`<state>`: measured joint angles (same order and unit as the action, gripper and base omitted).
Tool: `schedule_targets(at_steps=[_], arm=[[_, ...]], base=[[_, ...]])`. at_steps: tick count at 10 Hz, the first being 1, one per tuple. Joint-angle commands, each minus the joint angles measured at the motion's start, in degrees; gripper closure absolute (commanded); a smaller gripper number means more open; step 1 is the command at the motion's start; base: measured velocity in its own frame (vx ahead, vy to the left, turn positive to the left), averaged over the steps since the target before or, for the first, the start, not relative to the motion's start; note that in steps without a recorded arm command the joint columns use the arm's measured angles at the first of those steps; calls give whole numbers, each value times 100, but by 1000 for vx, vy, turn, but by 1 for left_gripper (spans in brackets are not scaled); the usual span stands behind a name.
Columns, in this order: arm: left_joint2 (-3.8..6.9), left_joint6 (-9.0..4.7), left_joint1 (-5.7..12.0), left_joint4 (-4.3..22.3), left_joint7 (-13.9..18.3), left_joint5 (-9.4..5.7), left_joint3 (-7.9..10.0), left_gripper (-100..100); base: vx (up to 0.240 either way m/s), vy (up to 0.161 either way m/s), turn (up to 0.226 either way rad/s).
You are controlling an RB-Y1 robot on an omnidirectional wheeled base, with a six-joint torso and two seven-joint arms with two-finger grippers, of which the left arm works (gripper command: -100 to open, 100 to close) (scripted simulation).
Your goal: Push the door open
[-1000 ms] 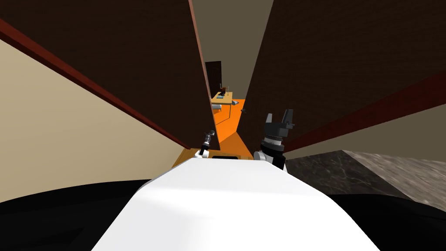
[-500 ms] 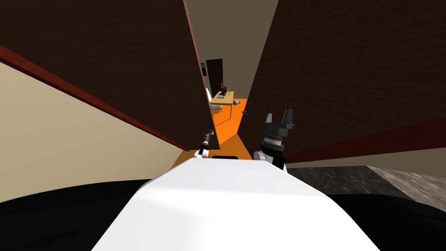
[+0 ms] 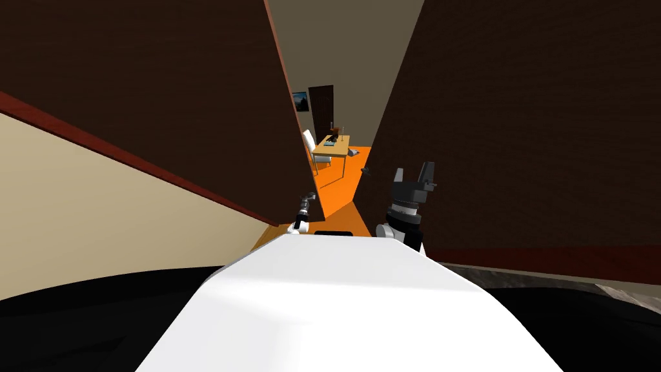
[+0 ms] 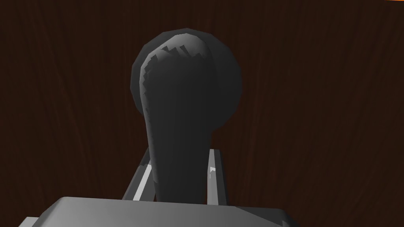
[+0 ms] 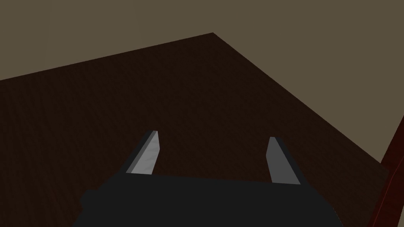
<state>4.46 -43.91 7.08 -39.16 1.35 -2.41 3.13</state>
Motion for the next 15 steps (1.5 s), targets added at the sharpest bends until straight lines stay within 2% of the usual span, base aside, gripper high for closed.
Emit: schedule_targets(at_steps=[1,7,13,14,15], arm=[[51,-118,97,157,-71,-80,173,100],[-98,-127,152,236,-370,-272,582,100],[-267,-132,188,287,-566,-398,851,100],[-238,-101,126,253,-557,-392,845,100],[-159,-114,132,234,-614,-443,938,100]], base=[[127,-34,76],[193,-85,98],[184,-66,71],[72,-18,35],[119,-13,36]])
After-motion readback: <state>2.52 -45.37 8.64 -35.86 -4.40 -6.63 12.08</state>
